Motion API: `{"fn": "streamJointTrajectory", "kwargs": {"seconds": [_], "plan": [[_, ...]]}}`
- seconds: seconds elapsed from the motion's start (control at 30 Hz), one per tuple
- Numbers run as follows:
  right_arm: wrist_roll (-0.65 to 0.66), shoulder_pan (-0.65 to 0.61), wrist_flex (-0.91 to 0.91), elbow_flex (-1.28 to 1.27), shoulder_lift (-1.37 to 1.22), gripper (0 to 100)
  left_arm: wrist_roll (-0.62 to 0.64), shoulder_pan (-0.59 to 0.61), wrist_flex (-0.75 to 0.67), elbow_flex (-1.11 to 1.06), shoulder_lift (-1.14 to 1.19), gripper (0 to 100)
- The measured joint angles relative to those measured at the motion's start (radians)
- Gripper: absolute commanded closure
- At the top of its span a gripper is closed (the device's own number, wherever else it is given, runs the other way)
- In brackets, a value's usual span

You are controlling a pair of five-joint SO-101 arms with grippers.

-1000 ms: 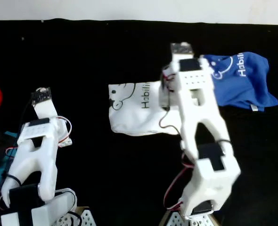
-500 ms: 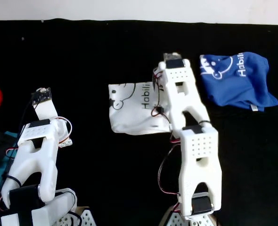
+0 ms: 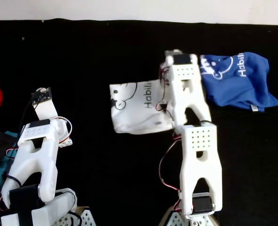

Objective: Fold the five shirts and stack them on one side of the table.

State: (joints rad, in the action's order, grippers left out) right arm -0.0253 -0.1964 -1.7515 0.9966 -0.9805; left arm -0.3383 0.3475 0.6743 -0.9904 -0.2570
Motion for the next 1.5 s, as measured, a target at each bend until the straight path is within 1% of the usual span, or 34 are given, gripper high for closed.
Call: {"fn": "streamJointTrajectory", "kwargs": {"seconds": [0.1, 0.33, 0.47, 0.63, 0.73, 0.9, 1.1, 1.33, 1.4, 1.5], "plan": [[0.048, 0.035, 0.000, 0.021, 0.074, 99.3, 0.000, 0.000, 0.000, 0.000, 0.000, 99], [0.178, 0.141, -0.002, 0.023, 0.362, 99.3, 0.000, 0.000, 0.000, 0.000, 0.000, 99], [0.269, 0.216, -0.002, 0.032, 0.453, 99.3, 0.000, 0.000, 0.000, 0.000, 0.000, 99], [0.399, 0.348, 0.025, 0.031, 0.460, 99.3, 0.000, 0.000, 0.000, 0.000, 0.000, 99], [0.471, 0.442, 0.120, 0.032, 0.445, 99.3, 0.000, 0.000, 0.000, 0.000, 0.000, 99], [0.554, 0.565, 0.302, 0.032, 0.288, 99.3, 0.000, 0.000, 0.000, 0.000, 0.000, 99], [0.562, 0.594, 0.431, 0.031, 0.117, 99.3, 0.000, 0.000, -0.002, 0.000, 0.000, 99], [0.562, 0.594, 0.578, 0.031, 0.084, 99.3, 0.000, 0.000, -0.002, 0.000, 0.000, 99], [0.540, 0.594, 0.588, 0.049, 0.083, 99.3, 0.000, 0.000, -0.002, 0.000, 0.000, 99], [0.471, 0.611, 0.611, 0.074, 0.078, 99.3, 0.000, 0.000, -0.002, -0.002, 0.000, 99]]}}
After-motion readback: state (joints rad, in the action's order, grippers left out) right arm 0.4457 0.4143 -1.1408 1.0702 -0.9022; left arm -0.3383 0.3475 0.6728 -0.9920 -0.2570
